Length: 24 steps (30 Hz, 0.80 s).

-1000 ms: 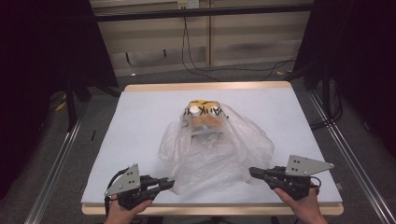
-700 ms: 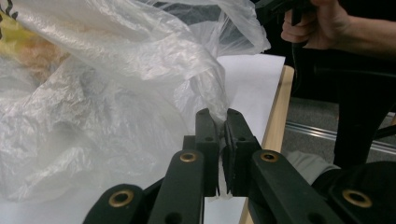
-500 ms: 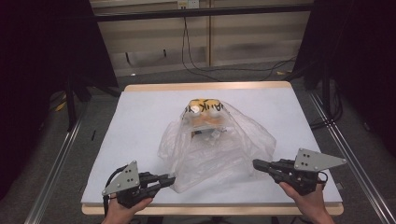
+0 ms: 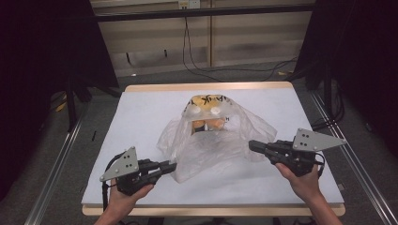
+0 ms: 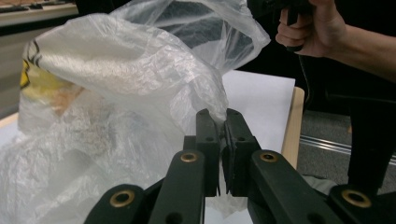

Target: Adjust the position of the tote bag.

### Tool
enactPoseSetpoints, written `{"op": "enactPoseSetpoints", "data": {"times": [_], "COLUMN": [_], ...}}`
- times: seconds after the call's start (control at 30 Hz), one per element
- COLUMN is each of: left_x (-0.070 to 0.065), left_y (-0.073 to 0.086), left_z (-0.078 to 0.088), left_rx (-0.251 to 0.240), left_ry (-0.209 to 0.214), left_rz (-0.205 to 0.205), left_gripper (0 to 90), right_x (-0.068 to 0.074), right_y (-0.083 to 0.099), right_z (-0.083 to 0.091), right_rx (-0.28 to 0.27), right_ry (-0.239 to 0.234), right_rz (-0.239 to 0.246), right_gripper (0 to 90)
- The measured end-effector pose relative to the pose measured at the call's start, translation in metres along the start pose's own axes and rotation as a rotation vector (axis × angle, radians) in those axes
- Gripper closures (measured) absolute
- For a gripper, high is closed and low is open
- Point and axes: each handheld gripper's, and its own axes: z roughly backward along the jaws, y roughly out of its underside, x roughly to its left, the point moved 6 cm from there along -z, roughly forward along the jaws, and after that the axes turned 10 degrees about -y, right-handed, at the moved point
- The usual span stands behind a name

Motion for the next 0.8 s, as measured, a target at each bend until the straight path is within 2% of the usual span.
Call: {"op": "enactPoseSetpoints", "data": {"times": [0.03,0.17,0.2,0.37,0.43,0.53,0.7,0.73,0.8], "left_x": [0.005,0.011,0.015,0.019,0.022,0.023,0.028,0.028,0.032], "left_y": [-0.006,-0.014,-0.018,-0.030,-0.038,-0.044,-0.066,-0.066,-0.076], "left_z": [-0.001,-0.001,-0.001,-0.002,-0.004,-0.006,-0.006,-0.006,-0.005], "left_rx": [-0.010,-0.015,-0.031,-0.052,-0.071,-0.077,-0.108,-0.108,-0.120], "left_ry": [-0.005,-0.020,-0.018,-0.029,-0.024,-0.026,-0.026,-0.026,-0.028], "left_rz": [0.015,0.010,0.009,0.000,0.005,-0.001,-0.026,-0.026,-0.021], "left_gripper": [87.0,87.6,87.6,87.8,88.1,88.1,88.2,88.2,88.2], "right_x": [-0.001,-0.001,-0.002,-0.008,-0.012,-0.016,-0.031,-0.031,-0.040], "right_y": [-0.003,-0.008,-0.009,-0.013,-0.020,-0.025,-0.045,-0.045,-0.053], "right_z": [0.000,0.001,0.003,0.008,0.012,0.013,0.016,0.016,0.015], "right_rx": [-0.005,-0.013,-0.013,-0.031,-0.059,-0.070,-0.116,-0.116,-0.125], "right_ry": [0.004,0.004,0.006,0.028,0.036,0.047,0.075,0.075,0.084], "right_rz": [0.002,0.013,0.018,0.012,0.015,0.018,0.029,0.029,0.029], "right_gripper": [90.0,90.0,90.0,90.0,90.0,90.0,90.0,90.0,90.0]}}
